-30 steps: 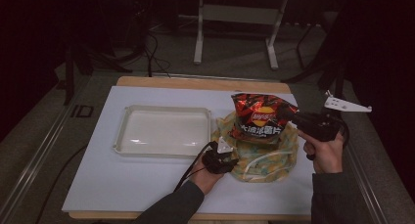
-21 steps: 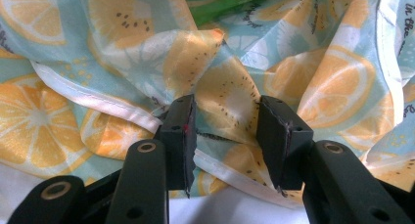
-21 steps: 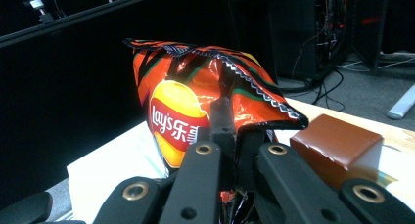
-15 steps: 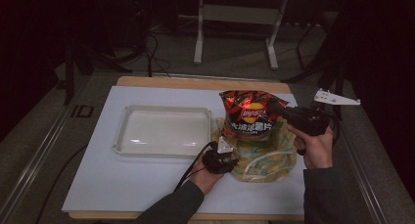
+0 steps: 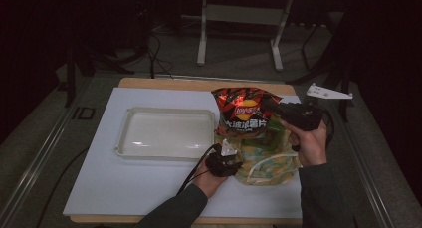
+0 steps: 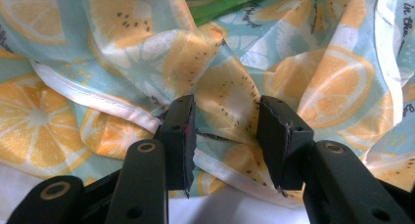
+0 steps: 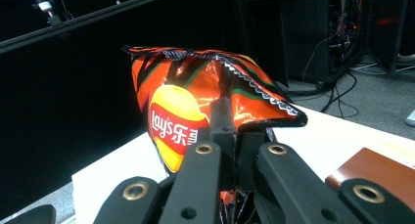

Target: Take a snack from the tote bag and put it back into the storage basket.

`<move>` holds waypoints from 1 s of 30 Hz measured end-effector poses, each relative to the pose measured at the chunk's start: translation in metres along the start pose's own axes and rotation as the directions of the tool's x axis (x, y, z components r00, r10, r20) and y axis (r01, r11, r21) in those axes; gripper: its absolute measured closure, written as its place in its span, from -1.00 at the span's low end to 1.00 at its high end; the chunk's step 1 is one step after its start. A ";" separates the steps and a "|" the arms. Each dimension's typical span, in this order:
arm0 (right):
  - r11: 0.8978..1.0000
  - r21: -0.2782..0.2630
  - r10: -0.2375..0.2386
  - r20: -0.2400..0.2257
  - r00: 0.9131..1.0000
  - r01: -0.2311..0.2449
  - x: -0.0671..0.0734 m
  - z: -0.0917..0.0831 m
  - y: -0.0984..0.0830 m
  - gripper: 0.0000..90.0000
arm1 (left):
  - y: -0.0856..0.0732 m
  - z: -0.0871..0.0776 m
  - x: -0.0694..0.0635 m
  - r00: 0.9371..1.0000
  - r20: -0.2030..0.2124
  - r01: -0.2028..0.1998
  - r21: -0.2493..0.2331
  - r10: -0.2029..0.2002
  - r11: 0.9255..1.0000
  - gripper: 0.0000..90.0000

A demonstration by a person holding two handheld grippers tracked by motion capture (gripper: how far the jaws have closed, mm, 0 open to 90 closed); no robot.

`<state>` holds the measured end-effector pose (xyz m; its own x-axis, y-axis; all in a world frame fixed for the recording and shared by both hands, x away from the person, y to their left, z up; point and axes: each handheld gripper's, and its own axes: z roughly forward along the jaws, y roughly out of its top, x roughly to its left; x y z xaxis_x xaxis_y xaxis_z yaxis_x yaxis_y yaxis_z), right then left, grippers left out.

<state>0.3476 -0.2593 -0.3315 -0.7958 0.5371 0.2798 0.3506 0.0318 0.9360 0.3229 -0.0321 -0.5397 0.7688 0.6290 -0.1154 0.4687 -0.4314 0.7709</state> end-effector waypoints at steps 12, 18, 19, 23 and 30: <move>1.000 0.017 -0.011 -0.004 1.000 0.011 0.003 0.019 0.008 1.00 | 0.000 0.000 0.000 1.000 0.000 0.003 0.000 -0.003 1.000 0.29; 1.000 0.021 -0.012 -0.013 1.000 0.013 0.003 0.027 0.011 1.00 | 0.000 0.000 0.000 1.000 0.002 -0.003 0.003 0.003 1.000 0.29; 1.000 0.023 -0.013 -0.010 1.000 0.013 0.003 0.029 0.011 1.00 | 0.000 0.000 0.000 1.000 0.002 -0.003 0.003 0.003 1.000 0.29; 1.000 0.026 -0.016 -0.012 1.000 0.016 0.001 0.035 0.011 1.00 | 0.000 0.000 0.000 1.000 0.000 -0.002 0.002 0.002 1.000 0.28; 1.000 0.027 -0.015 -0.011 1.000 0.016 -0.001 0.046 0.012 1.00 | 0.000 0.000 0.000 1.000 0.001 -0.003 0.003 0.003 1.000 0.28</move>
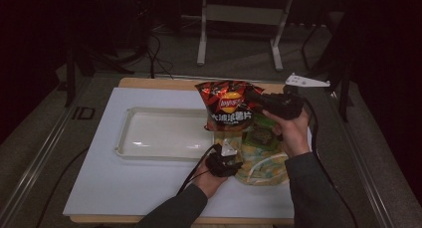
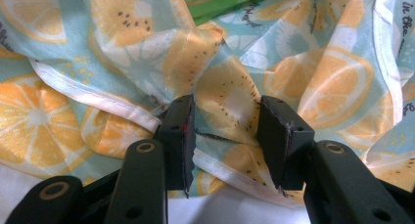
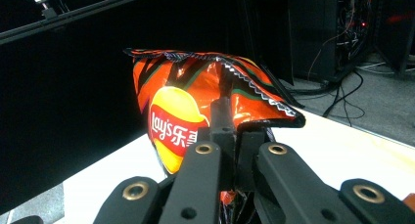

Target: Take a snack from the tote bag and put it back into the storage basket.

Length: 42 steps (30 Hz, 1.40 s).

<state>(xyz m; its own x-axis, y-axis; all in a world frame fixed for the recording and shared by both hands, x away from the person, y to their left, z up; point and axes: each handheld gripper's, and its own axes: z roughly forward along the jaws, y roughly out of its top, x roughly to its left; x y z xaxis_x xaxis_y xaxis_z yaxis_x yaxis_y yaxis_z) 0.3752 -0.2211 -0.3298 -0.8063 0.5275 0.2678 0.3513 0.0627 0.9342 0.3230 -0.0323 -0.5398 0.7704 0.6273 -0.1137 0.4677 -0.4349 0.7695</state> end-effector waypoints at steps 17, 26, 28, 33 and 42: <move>0.999 -0.004 0.036 -0.034 0.999 -0.036 -0.001 0.026 0.001 1.00 | 0.000 0.000 -0.001 1.000 0.000 0.004 -0.003 -0.004 1.000 0.28; 0.998 -0.014 0.063 -0.054 0.997 -0.064 -0.006 0.036 -0.001 1.00 | 0.000 0.000 -0.001 1.000 0.000 0.002 -0.002 -0.002 1.000 0.28; 0.998 -0.012 0.067 -0.055 0.996 -0.067 -0.007 0.039 -0.001 1.00 | 0.000 0.000 -0.001 1.000 0.000 0.002 -0.003 -0.002 1.000 0.28; 0.997 -0.013 0.076 -0.056 0.996 -0.077 -0.009 0.045 -0.003 1.00 | 0.000 0.000 -0.001 1.000 -0.001 0.001 -0.002 -0.001 1.000 0.28; 0.998 -0.004 0.068 -0.060 0.996 -0.069 -0.008 0.056 -0.001 1.00 | 0.000 0.000 -0.001 1.000 0.000 0.001 -0.002 -0.001 1.000 0.28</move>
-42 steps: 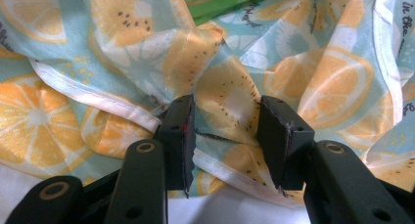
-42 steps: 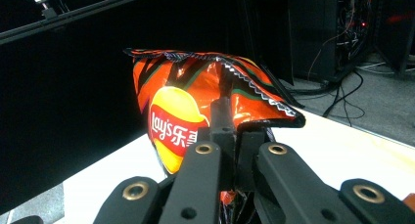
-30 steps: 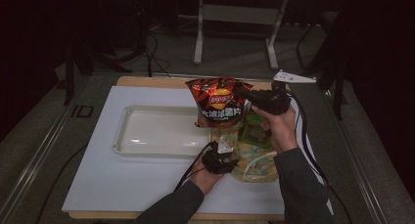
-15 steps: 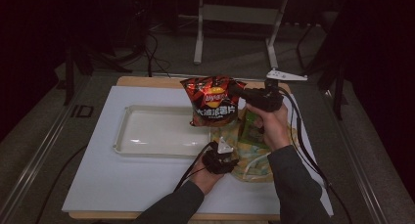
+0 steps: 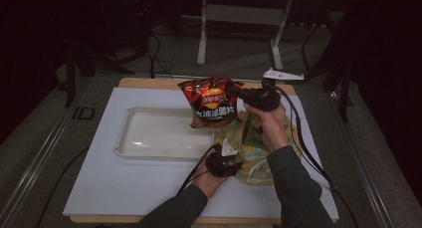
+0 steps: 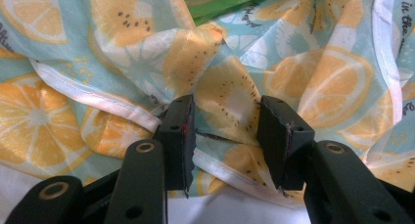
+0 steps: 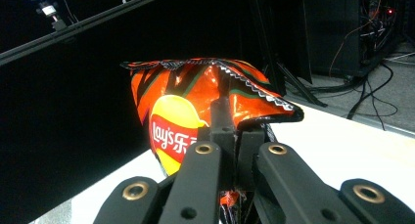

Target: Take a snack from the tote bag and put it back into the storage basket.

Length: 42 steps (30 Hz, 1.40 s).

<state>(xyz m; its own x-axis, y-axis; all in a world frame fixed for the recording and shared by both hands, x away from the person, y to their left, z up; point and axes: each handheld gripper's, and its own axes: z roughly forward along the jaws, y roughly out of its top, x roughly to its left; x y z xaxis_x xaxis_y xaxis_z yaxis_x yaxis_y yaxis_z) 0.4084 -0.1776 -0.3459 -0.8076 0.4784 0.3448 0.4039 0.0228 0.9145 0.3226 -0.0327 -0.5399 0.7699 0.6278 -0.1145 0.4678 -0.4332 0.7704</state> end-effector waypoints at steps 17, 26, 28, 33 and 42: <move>0.999 -0.022 0.032 -0.019 0.999 -0.032 0.006 0.024 0.006 1.00 | 0.000 0.000 0.000 1.000 -0.002 -0.002 0.001 0.002 1.000 0.28; 0.999 -0.032 0.032 -0.024 0.999 -0.032 0.012 0.035 0.012 1.00 | 0.000 0.000 0.000 1.000 -0.004 -0.005 0.003 0.005 1.000 0.28; 0.999 -0.029 0.032 -0.027 0.999 -0.033 0.014 0.038 0.014 1.00 | 0.000 0.000 0.000 1.000 -0.003 -0.005 0.002 0.005 1.000 0.28; 1.000 -0.013 0.016 -0.030 0.999 -0.016 0.020 0.051 0.018 1.00 | 0.000 -0.001 0.000 1.000 -0.003 -0.006 0.005 0.006 1.000 0.28; 0.999 0.015 0.042 -0.061 0.997 -0.042 0.016 0.072 0.019 1.00 | 0.000 0.000 -0.001 1.000 -0.003 -0.007 0.000 0.007 1.000 0.28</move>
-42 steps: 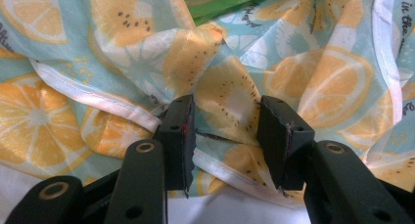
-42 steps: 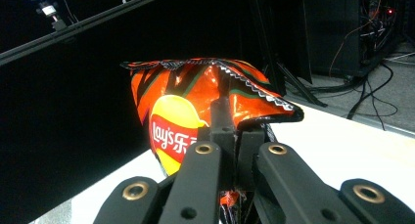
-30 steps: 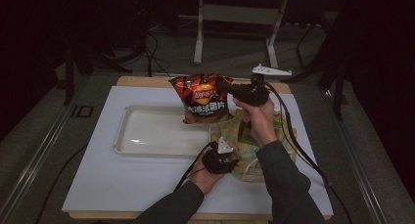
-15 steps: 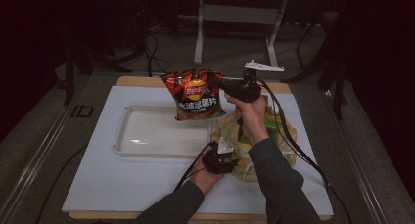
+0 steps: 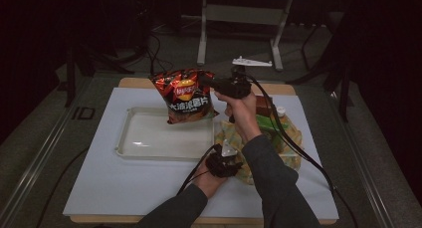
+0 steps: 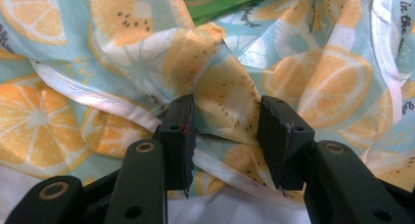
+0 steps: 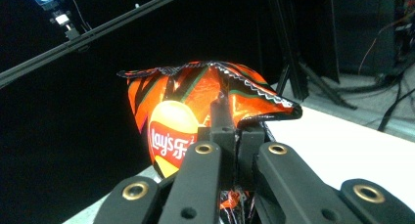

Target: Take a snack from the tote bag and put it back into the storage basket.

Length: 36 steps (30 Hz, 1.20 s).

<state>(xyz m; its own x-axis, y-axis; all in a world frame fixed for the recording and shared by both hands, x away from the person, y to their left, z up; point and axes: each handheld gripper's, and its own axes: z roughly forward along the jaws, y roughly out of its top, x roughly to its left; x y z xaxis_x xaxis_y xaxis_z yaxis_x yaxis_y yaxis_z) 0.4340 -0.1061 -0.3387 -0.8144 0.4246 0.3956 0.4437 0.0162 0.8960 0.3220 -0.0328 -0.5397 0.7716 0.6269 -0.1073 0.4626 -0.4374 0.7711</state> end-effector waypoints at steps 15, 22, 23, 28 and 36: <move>0.994 0.089 0.056 0.012 0.998 -0.057 -0.024 0.029 -0.020 1.00 | 0.000 0.000 0.000 1.000 0.000 -0.004 0.001 0.004 1.000 0.27; 0.989 0.127 0.067 0.031 0.997 -0.070 -0.036 0.042 -0.028 0.99 | 0.000 0.000 0.000 1.000 0.003 -0.003 0.000 0.003 1.000 0.27; 0.989 0.126 0.069 0.034 0.997 -0.073 -0.037 0.043 -0.028 0.99 | 0.000 0.000 0.000 1.000 0.003 -0.004 0.001 0.004 1.000 0.27; 0.991 0.094 0.095 0.002 0.996 -0.094 -0.042 0.046 -0.027 0.99 | 0.000 0.000 0.000 1.000 0.005 -0.008 0.004 0.008 1.000 0.27; 0.978 0.200 0.037 0.102 0.994 -0.057 -0.057 0.044 -0.040 0.96 | 0.000 0.000 -0.001 1.000 -0.001 -0.008 0.000 0.008 1.000 0.26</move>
<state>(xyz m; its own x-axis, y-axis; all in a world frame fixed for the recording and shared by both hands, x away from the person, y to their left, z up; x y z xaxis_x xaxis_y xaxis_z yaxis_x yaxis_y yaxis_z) 0.4787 -0.0907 -0.4060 -0.7550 0.5147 0.4063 0.5554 0.1726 0.8134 0.3213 -0.0331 -0.5394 0.7750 0.6240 -0.1003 0.4561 -0.4422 0.7723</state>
